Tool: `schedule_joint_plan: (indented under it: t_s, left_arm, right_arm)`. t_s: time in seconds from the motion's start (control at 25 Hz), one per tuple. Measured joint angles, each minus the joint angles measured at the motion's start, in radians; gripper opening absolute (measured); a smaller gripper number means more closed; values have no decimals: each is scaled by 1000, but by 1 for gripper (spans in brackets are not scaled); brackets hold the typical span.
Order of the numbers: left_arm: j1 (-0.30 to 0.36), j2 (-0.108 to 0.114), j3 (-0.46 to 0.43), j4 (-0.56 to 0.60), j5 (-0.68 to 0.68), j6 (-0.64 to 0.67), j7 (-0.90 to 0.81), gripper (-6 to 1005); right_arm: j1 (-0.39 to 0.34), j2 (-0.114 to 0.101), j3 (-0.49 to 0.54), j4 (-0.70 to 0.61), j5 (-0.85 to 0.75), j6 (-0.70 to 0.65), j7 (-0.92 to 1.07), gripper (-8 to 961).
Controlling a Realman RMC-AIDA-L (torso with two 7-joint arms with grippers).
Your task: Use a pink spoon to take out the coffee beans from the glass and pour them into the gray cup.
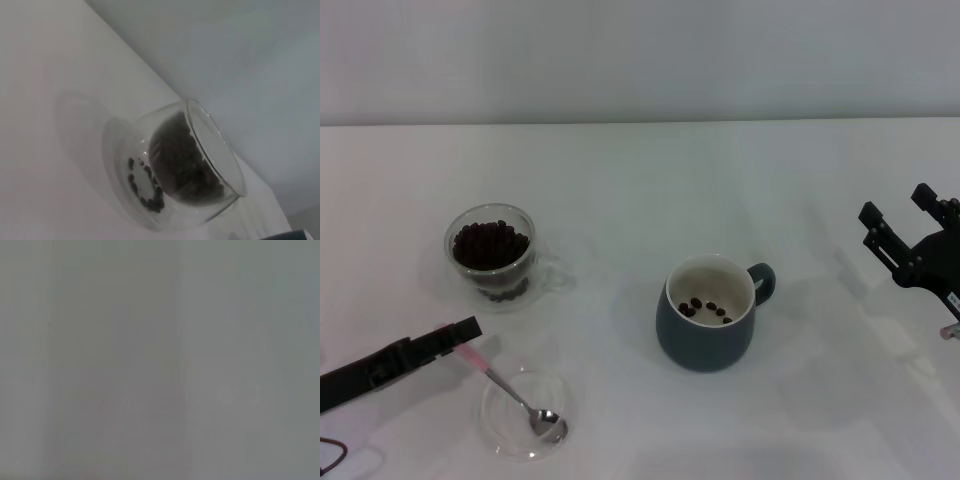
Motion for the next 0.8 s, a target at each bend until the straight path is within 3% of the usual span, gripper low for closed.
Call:
schedule_joint_plan:
  t_s: [0.48,0.52,0.68,0.8]
  left_arm:
    - [55,20,-92,35,0,10,15,768]
    - [67,19,-140,46,-1,10,50,793]
    - [91,-8,-311,64,-2,54,244,815]
    - [92,-46,-455,65,-4,118,429,814]
  right_arm:
    - [7,0,-4,-11,0,-1,0,754]
    - [8,0,-4,-11,0,-1,0,754]
    - [9,0,-1,-18,0,-1,0,753]
    - [9,0,-1,-21,0,-1,-2,753]
